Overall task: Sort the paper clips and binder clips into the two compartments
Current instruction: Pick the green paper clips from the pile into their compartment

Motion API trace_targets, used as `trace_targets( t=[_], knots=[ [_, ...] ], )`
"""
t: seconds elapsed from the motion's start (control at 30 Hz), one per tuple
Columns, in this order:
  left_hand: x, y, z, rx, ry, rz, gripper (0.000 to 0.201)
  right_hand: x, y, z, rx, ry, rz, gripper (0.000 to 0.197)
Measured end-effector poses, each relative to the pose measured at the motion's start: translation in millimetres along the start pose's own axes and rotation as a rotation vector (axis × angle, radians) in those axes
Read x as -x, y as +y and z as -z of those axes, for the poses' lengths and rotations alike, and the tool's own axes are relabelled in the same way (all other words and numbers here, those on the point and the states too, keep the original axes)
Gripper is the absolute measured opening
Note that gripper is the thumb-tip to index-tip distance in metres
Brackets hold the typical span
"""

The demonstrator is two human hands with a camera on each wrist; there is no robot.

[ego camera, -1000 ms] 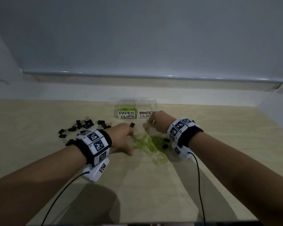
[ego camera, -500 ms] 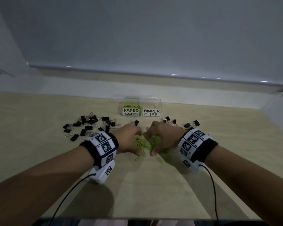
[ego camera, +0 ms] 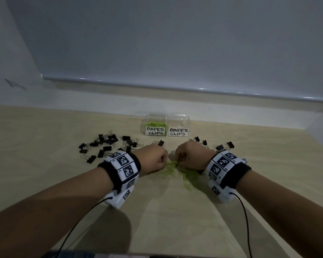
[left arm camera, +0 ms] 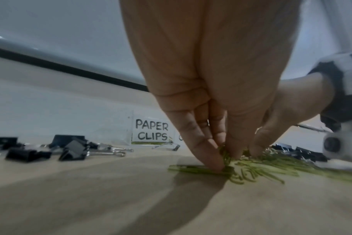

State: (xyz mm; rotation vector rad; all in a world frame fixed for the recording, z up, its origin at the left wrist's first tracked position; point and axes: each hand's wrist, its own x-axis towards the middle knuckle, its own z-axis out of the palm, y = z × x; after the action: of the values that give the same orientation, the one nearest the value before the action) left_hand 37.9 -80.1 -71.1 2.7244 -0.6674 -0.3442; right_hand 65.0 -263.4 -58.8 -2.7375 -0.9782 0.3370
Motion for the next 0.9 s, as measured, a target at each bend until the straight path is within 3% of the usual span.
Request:
trace_targets(
  t=[0.13,0.27,0.4,0.53,0.67,0.77,0.9],
  knots=[
    [2,-11,8,0.259,0.052,0.076,0.011,-3,14,3,-0.291,0.088,-0.124,0.007],
    [1,-22,25,0.497,0.130,0.110,0.010,-8,25,14,-0.606,0.162,-0.169,0.013],
    [-15,-35,51,0.514,0.320,0.129,0.009,-23,28,35,-0.830,0.270,-0.181,0.019],
    [-48,-48,70,0.443,0.497,0.221,0.009,-54,22,57,-0.825,0.405,-0.180,0.012],
    [-75,-52,71,0.241,0.471,0.320,0.013,-94,14,59,-0.691,0.524,-0.266,0.004],
    [-77,-55,69,0.240,0.455,0.364,0.026,-111,4,52,-0.452,0.494,-0.314,0.010],
    [-50,-56,62,0.231,0.490,0.303,0.014,-102,2,47,-0.332,0.414,-0.275,0.017]
  ],
)
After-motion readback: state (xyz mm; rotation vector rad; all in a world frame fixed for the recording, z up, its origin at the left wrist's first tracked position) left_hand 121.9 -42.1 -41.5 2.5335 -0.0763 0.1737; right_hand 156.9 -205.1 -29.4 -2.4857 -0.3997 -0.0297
